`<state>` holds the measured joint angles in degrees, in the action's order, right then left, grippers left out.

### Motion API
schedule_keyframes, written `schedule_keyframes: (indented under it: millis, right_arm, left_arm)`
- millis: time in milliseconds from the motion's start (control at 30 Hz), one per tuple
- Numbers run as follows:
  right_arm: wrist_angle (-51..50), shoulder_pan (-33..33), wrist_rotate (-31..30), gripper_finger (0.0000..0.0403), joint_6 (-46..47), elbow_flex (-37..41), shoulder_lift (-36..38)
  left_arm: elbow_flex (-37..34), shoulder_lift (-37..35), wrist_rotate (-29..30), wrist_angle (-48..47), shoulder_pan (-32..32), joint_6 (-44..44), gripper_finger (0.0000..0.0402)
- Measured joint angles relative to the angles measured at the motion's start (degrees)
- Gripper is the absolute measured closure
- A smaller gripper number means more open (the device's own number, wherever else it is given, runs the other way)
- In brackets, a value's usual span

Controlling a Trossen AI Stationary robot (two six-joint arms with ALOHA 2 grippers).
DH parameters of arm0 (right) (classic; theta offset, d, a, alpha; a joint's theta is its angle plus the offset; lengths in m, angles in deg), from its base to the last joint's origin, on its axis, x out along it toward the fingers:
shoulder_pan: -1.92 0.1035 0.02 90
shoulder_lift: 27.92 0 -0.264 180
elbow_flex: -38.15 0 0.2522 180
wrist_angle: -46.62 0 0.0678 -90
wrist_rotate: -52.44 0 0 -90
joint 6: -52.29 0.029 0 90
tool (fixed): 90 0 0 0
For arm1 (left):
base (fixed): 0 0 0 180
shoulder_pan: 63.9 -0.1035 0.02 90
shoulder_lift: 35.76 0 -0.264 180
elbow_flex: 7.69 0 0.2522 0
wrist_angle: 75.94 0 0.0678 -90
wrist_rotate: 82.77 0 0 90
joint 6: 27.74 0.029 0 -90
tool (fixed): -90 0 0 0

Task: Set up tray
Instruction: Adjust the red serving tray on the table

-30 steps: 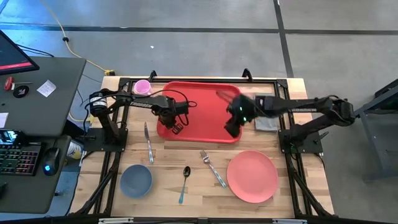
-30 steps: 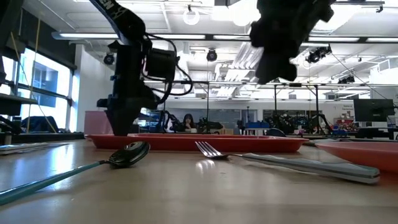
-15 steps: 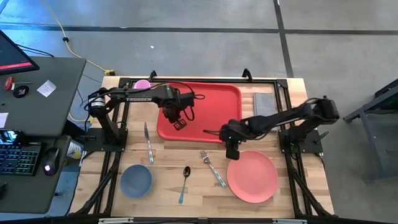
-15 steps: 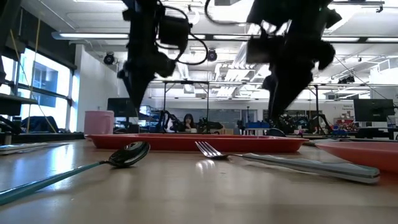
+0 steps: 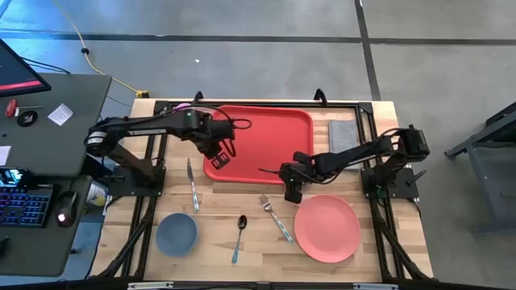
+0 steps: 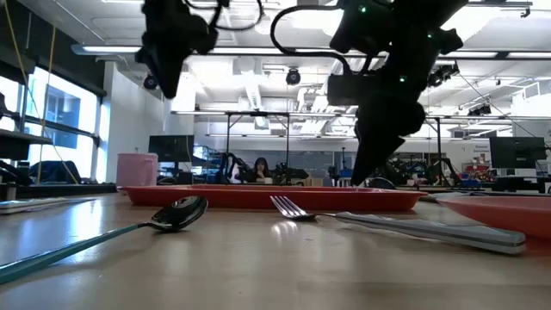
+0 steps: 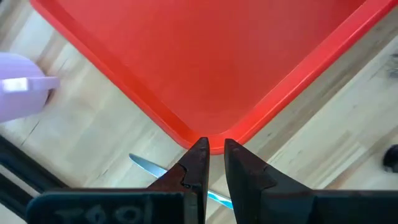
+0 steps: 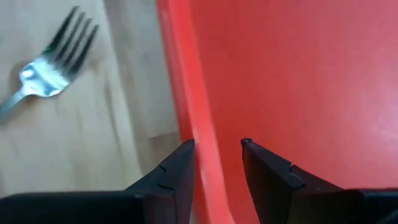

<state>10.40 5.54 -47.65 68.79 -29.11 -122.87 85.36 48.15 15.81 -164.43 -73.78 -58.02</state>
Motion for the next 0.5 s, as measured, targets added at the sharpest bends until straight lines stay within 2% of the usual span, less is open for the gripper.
schedule_keyframes:
  millis: [300,500]
  right_arm:
    - [-0.5,-4.3,-1.8,0.0279,0.0,0.0,0.0]
    - [0.3,-6.1,10.2,0.0279,1.2,0.0,2.4]
  left_arm:
    - [0.0,-3.3,1.6,-2.5,2.1,-5.8,0.0316]
    - [0.0,-3.9,1.1,-4.5,3.5,-7.1,0.0316]
